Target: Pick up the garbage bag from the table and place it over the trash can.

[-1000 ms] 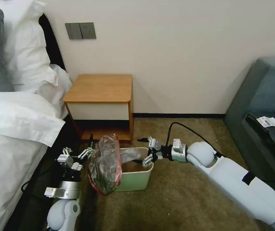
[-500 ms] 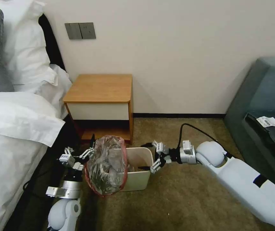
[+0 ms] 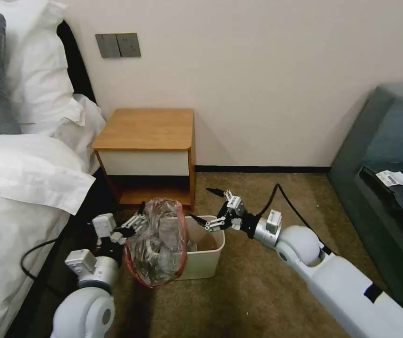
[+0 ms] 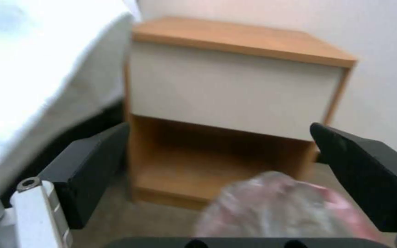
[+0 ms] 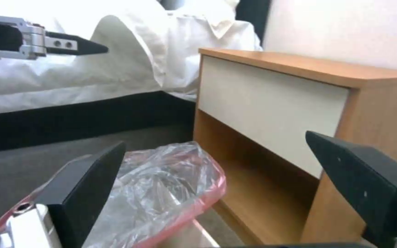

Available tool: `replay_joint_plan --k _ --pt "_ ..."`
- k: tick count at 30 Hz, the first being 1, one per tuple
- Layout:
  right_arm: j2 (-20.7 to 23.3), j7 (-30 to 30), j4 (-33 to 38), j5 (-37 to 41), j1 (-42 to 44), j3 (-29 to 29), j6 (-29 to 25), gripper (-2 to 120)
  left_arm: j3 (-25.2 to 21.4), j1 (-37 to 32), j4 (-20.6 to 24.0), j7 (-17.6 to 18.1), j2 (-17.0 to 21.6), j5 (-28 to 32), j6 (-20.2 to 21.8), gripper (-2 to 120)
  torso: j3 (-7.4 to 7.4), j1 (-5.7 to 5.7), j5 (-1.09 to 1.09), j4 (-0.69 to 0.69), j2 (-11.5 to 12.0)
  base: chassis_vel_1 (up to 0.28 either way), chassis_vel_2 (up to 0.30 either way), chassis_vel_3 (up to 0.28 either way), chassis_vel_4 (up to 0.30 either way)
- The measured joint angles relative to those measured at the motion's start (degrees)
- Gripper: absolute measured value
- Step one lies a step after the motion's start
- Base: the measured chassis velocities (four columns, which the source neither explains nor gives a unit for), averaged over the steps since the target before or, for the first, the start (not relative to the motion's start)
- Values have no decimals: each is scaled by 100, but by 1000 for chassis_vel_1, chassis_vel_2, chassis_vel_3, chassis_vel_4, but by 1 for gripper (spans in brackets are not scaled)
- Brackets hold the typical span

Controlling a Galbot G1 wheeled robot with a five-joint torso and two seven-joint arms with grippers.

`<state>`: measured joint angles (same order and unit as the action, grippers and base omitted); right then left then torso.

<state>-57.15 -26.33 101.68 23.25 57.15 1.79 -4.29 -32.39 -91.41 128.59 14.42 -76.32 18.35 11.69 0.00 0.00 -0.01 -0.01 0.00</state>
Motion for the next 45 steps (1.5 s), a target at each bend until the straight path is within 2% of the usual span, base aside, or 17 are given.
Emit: replay_joint_plan --k 1,2,3,4,5,7,8,9,10,11,12,14,21,31,37,45 --pt "-17 1 28 -20 64 73 -26 100 79 -73 119 227 58 -245 171 98 0 0 0 1 0 0 0 0 0" --pt "-17 1 28 -20 64 73 -26 100 79 -73 119 227 58 -245 171 98 0 0 0 1 0 0 0 0 0" --pt "-20 9 75 -22 126 134 -38 100 115 -113 236 303 80 -319 483 99 0 0 2 2 0 0 0 0 0" --pt "-14 16 114 -22 168 183 -40 100 108 -123 316 235 81 -279 696 99 0 0 2 2 0 0 0 0 0" --pt "-14 16 114 -22 168 183 -40 100 108 -123 316 235 81 -279 696 99 0 0 2 2 0 0 0 0 0" --pt "2 16 217 -29 281 301 -42 100 -161 -44 541 -548 15 273 1530 97 0 0 0 1 0 0 0 0 0" --pt "2 16 217 -29 281 301 -42 100 -161 -44 541 -548 15 273 1530 97 0 0 0 1 0 0 0 0 0" --pt "2 16 265 -34 326 340 -42 100 -254 45 643 -772 -20 601 2026 98 0 0 2 1 0 0 0 0 0" --pt "-4 16 303 -43 361 371 -42 100 -292 125 676 -837 -42 758 2442 98 0 0 2 1 0 0 0 0 0" --pt "-4 16 303 -43 361 371 -42 100 -292 125 676 -837 -42 758 2442 98 0 0 2 1 0 0 0 0 0" --pt "-12 17 322 -51 389 391 -42 100 -304 188 671 -836 -53 827 2724 97 0 0 1 1 0 0 0 0 0" --pt "-30 17 362 -73 478 467 -44 100 -305 268 503 -716 -70 783 2979 98 0 0 1 1 0 0 0 0 0" --pt "-12 -14 397 -78 620 607 -88 100 -306 310 79 -533 -148 722 3035 99 0 0 1 1 0 0 0 0 0" --pt "-68 -66 459 -159 813 671 -91 100 -257 451 -430 -763 -264 1096 2909 98 0 0 1 1 0 0 0 0 0" --pt "-73 -92 490 -197 937 758 -97 100 -226 532 -619 -815 -285 1155 2891 97 0 0 1 1 0 0 0 0 0" --pt "-230 -117 563 -303 1093 786 -99 100 -177 733 -1094 -809 -442 1095 2811 95 0 0 1 1 0 0 0 0 0"
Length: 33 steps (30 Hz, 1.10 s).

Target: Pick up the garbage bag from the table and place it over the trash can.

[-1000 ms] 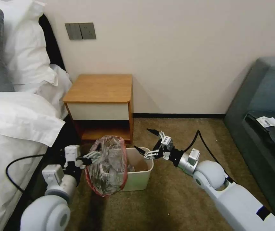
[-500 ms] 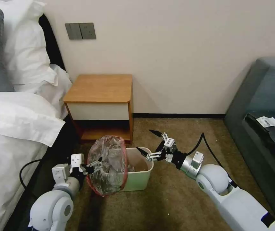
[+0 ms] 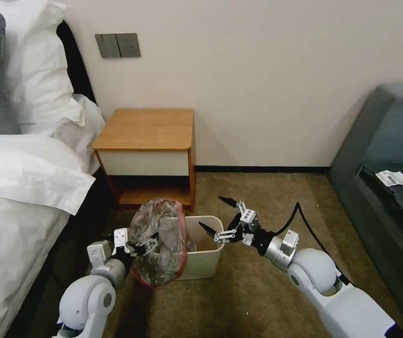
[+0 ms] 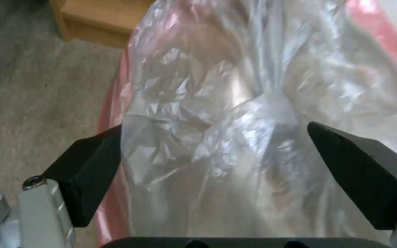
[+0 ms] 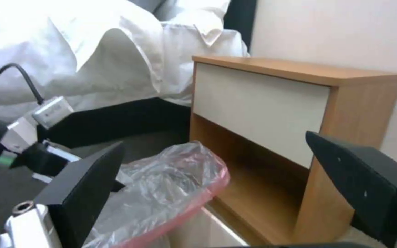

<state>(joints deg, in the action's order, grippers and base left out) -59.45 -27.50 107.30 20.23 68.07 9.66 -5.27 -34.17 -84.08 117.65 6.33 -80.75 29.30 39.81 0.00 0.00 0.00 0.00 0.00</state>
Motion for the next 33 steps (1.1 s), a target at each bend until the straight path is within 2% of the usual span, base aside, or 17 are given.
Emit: replay_joint_plan --k 22,25,26,29,30,32,33 --pt "50 -65 167 -35 325 261 -41 100 176 244 -413 -99 -66 15 45 91 0 0 0 0 0 0 0 0 0" --pt "25 -88 184 -39 392 297 -56 100 192 277 -466 -127 -52 11 70 78 0 0 0 0 0 0 0 0 0" --pt "25 -88 184 -39 392 297 -56 100 192 277 -466 -127 -52 11 70 78 0 0 0 0 0 0 0 0 0" --pt "15 -103 206 -40 429 335 -74 100 186 279 -513 -141 -40 -2 94 65 0 0 0 0 0 0 0 0 0" --pt "15 -103 206 -40 429 335 -74 100 186 279 -513 -141 -40 -2 94 65 0 0 0 0 0 0 0 0 0" --pt "15 -113 230 -35 445 356 -80 100 170 275 -565 -146 -34 -4 105 53 0 0 0 0 0 0 0 0 0" --pt "15 -113 230 -35 445 356 -80 100 170 275 -565 -146 -34 -4 105 53 0 0 0 0 0 0 0 0 0"
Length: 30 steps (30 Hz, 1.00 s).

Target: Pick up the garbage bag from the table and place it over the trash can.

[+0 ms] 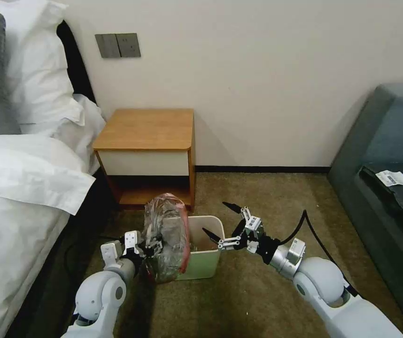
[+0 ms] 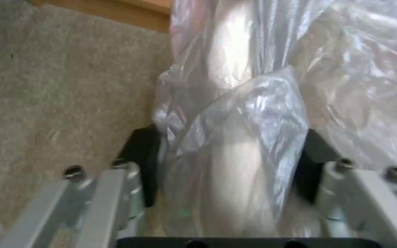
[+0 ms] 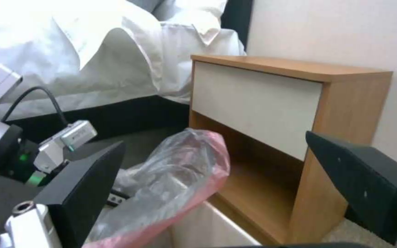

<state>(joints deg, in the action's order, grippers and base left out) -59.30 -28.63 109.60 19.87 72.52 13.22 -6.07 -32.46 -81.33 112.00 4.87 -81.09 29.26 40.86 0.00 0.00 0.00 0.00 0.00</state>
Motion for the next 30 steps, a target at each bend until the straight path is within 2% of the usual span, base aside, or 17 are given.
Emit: replay_joint_plan --k 2,4,5,11,18,24,27,28,30 --pt "1 -5 21 4 10 7 -2 100 -6 -4 -27 6 -7 -1 -21 42 0 0 1 0 0 0 0 0 0" --pt "5 -5 23 6 13 8 -2 100 -6 -10 -28 13 -11 -1 -32 41 0 0 1 0 0 0 0 0 0" --pt "13 -6 23 7 16 8 -2 100 -6 -17 -22 26 -16 -1 -44 32 0 0 1 0 0 0 0 0 0" --pt "22 -8 23 7 8 -40 -2 100 -12 -39 24 150 -29 -3 -119 11 -1 0 -1 0 0 0 0 0 0" --pt "2 72 22 16 -42 -123 -2 100 -48 -101 149 282 -49 -1 -259 7 -1 0 -1 0 0 0 0 0 0" --pt "-72 389 42 89 -109 -237 -27 100 -91 -202 298 389 -93 -62 -415 7 -1 0 -1 0 0 0 0 0 0" --pt "-228 989 225 691 -200 -529 101 100 -76 -406 524 588 -190 -202 -811 7 0 0 0 0 0 0 0 0 0" --pt "-228 989 225 691 -200 -529 101 100 -76 -406 524 588 -190 -202 -811 7 0 0 0 0 0 0 0 0 0" --pt "-321 1249 317 1068 -297 -740 260 100 -24 -569 667 615 -226 -406 -1118 7 0 0 -1 -1 0 0 0 0 0"
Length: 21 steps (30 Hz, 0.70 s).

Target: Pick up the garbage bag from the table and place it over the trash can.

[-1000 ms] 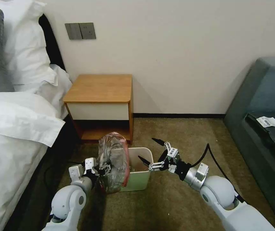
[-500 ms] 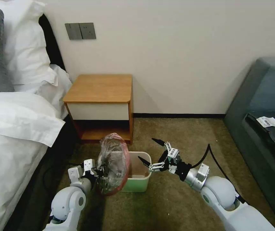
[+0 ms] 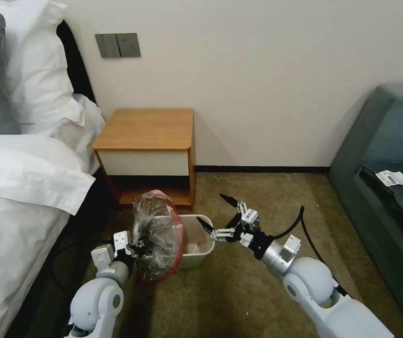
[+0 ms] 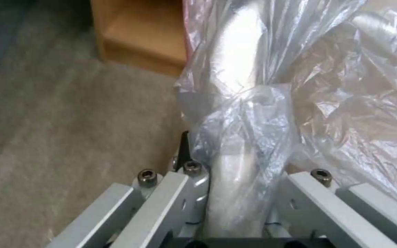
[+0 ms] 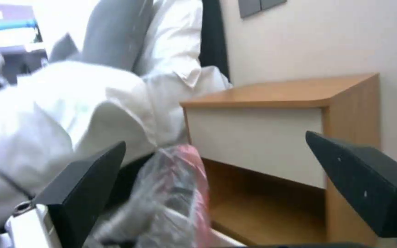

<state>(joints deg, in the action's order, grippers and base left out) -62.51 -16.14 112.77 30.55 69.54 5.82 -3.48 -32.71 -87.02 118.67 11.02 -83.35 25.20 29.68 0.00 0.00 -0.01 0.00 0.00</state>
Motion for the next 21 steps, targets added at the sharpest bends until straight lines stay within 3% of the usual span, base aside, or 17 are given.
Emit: replay_joint_plan --k 2,5,14,21 --pt "-10 19 6 37 -20 -25 21 100 4 -14 11 -2 0 -30 -28 7 0 0 0 0 0 0 0 0 0" --pt "-111 86 -3 402 -455 -326 330 100 77 -269 312 -89 12 -477 -414 7 0 0 1 1 0 0 0 0 0" --pt "-86 16 -826 1013 -1625 -1141 706 100 295 -650 1031 -321 18 -866 -553 7 0 0 2 1 0 0 0 0 0" --pt "-85 90 -1095 1636 -2078 -1508 770 100 321 -759 1239 -377 11 -921 -563 7 0 0 1 1 0 0 0 0 0"
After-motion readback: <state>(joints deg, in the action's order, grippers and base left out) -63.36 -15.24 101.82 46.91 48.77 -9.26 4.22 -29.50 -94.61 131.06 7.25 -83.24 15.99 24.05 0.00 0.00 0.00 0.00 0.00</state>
